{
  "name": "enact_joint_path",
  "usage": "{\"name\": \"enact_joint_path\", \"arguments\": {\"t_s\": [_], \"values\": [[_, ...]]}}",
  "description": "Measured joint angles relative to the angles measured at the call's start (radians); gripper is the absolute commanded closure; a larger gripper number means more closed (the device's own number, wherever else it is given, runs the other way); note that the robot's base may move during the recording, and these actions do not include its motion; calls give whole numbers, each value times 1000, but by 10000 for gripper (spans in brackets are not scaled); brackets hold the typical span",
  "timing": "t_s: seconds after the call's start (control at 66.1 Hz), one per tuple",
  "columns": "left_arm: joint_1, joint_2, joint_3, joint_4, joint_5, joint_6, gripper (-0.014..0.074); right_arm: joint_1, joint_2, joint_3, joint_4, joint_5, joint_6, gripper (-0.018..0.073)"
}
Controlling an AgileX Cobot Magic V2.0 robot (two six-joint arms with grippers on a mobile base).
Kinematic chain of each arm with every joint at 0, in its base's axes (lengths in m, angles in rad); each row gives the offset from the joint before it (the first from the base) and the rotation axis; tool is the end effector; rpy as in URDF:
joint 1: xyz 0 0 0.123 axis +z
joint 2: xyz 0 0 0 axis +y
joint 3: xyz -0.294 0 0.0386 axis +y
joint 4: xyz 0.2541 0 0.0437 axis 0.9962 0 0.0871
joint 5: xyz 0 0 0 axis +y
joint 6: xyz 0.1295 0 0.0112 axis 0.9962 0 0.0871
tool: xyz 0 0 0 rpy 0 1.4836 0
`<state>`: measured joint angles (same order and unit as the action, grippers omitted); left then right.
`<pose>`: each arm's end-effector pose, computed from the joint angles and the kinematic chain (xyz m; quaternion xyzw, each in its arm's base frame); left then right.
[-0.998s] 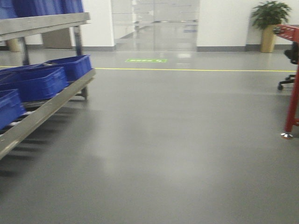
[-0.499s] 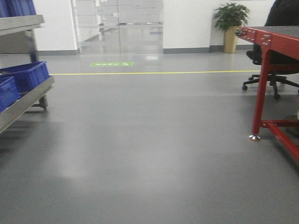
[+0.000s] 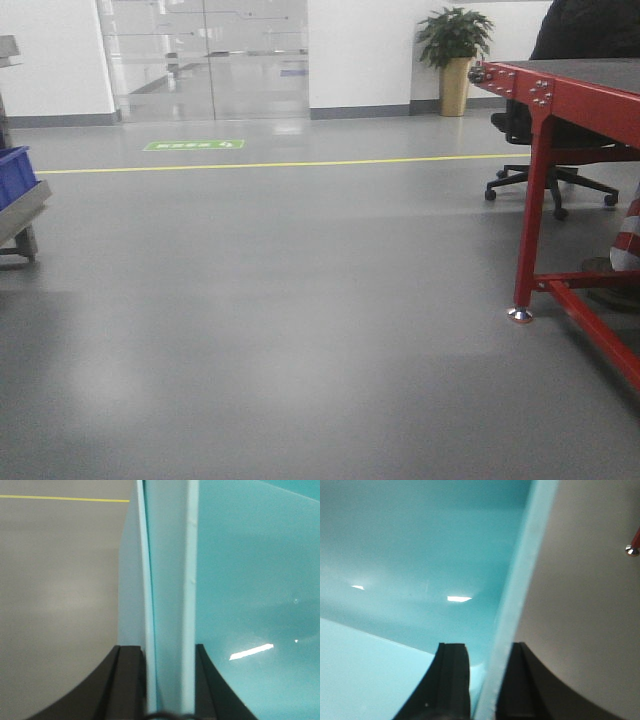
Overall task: Move two blue bins to right shelf middle
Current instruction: 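Turn the base across the room toward another blue-bin shelf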
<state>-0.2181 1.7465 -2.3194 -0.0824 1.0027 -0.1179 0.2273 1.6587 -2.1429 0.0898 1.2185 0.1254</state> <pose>0.3899 -0.0957 0.5367 0.0428 0.8155 -0.1368 0.5607 0.3601 0.0945 0.4914 -0.0504 0.8929 0.1220 0.4304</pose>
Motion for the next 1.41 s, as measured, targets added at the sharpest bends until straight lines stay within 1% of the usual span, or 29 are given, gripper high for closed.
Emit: {"name": "enact_joint_path", "arguments": {"t_s": [1.406], "values": [[0,0,0,-2,-6,0,707,0,0,0,-2,1,2,722]]}}
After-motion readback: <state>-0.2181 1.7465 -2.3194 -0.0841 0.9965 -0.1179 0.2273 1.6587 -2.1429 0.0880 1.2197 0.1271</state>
